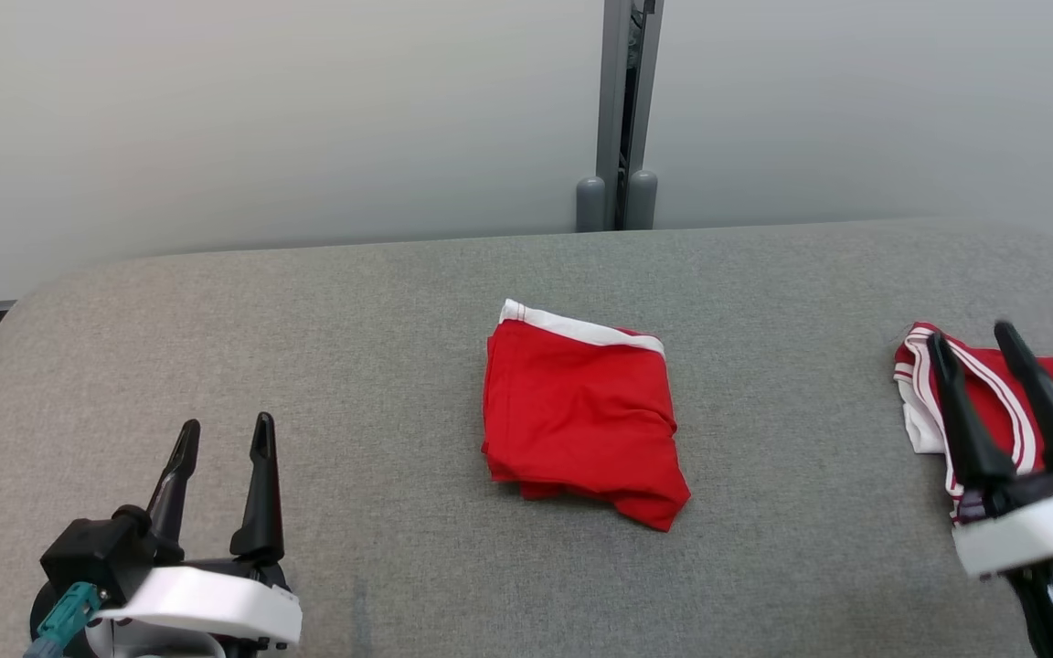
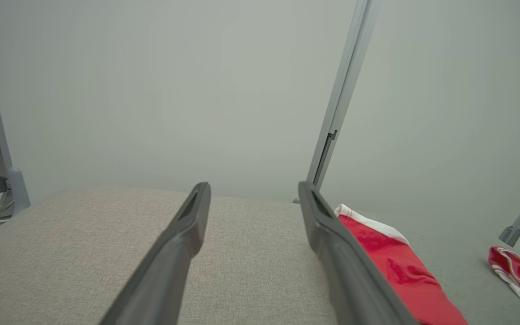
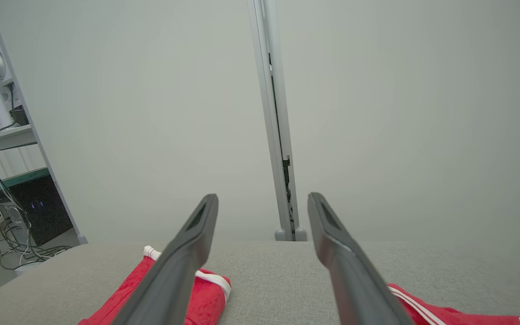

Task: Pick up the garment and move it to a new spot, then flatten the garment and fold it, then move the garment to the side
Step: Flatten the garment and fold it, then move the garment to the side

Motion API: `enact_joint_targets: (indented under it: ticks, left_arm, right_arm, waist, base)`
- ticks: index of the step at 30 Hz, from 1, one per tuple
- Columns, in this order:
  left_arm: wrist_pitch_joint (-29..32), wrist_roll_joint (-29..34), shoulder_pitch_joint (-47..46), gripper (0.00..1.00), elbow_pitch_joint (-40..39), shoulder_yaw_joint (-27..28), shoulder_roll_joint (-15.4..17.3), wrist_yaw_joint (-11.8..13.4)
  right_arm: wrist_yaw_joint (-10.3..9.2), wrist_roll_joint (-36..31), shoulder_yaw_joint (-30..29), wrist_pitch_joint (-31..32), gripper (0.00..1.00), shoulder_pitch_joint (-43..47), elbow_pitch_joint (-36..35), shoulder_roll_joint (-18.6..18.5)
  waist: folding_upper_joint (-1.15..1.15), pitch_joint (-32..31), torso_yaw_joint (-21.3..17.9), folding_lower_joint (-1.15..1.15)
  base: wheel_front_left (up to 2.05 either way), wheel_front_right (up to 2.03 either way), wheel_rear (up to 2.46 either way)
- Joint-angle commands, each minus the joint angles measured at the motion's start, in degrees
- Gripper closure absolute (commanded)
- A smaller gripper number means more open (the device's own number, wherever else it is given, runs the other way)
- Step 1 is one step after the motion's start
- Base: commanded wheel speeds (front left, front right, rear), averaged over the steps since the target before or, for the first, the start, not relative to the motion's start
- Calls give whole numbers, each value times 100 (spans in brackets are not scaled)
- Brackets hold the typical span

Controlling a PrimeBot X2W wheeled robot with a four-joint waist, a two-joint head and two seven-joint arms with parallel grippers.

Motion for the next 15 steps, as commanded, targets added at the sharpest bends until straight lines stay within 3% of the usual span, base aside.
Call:
enact_joint_targets:
  ticks: [1,9,15]
  left_arm:
    - [-18,48,76,0,-52,47,30,32]
    - [-21,224,281,0,-74,2,-112,94]
    - [-16,342,150,0,-52,-13,-145,20]
  right_arm:
    - [1,-170,-154,-24,0,255,-101,87]
    - [1,-1061,-868,113,0,1323,-533,834]
    - [1,-1235,-964,346,0,1383,-777,1008]
  waist:
    - [0,-10,-16,0]
    - [0,-19,-23,0]
    - [0,-20,11,0]
  base:
    - [0,0,0]
    - [0,0,0]
    - [0,0,0]
